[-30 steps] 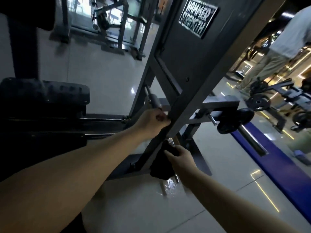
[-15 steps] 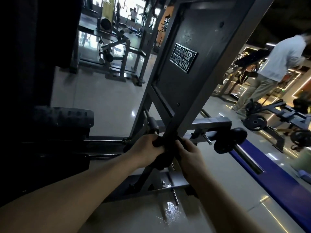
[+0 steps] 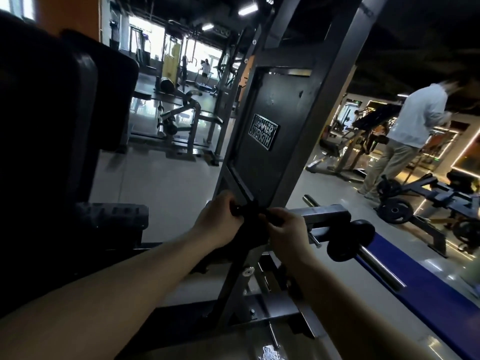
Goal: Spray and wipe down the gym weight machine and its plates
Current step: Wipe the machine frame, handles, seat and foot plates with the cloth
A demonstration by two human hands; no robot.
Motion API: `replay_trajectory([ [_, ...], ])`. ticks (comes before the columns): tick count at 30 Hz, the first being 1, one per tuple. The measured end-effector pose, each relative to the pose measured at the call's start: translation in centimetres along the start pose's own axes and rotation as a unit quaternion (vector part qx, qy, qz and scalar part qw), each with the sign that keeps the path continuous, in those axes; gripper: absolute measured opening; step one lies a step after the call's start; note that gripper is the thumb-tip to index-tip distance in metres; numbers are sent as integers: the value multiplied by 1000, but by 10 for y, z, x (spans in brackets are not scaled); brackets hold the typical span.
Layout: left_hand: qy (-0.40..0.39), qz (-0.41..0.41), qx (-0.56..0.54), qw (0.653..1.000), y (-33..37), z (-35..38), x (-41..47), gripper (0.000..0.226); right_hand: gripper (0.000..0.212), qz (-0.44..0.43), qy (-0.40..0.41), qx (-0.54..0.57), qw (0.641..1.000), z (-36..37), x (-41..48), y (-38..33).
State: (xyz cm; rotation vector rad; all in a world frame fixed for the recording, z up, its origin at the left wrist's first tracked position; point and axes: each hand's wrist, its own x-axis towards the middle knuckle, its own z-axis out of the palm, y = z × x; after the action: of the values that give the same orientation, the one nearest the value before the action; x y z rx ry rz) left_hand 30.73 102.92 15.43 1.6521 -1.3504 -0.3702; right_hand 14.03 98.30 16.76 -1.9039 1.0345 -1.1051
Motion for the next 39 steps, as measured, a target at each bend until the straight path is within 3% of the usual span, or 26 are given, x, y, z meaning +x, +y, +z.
replay_trajectory([
  [2,33,26,-43,998,6,-7,8,23,18,-27,30,-38,998,0,13,-7],
  [10,153,106,-96,978,38,-35,53,7,20,-137,132,-104,976,-16,61,-62],
  [14,214,144,-119,959,78,-49,98,8,19,-231,212,-147,938,-42,96,-101],
  [23,321,203,-206,902,189,-93,189,15,49,-353,343,-201,847,-87,176,-183],
  [27,232,255,-280,896,210,-77,200,21,48,-388,358,-237,816,-98,189,-186],
  [29,227,302,-251,892,207,-60,200,21,48,-402,356,-247,807,-101,194,-179],
  [32,239,377,-231,864,196,-41,205,35,49,-421,358,-233,801,-106,203,-173],
  [35,190,439,-264,838,189,-29,216,45,47,-432,379,-250,780,-104,207,-171],
  [39,181,392,-282,856,178,-40,256,37,57,-426,393,-269,769,-93,210,-168],
])
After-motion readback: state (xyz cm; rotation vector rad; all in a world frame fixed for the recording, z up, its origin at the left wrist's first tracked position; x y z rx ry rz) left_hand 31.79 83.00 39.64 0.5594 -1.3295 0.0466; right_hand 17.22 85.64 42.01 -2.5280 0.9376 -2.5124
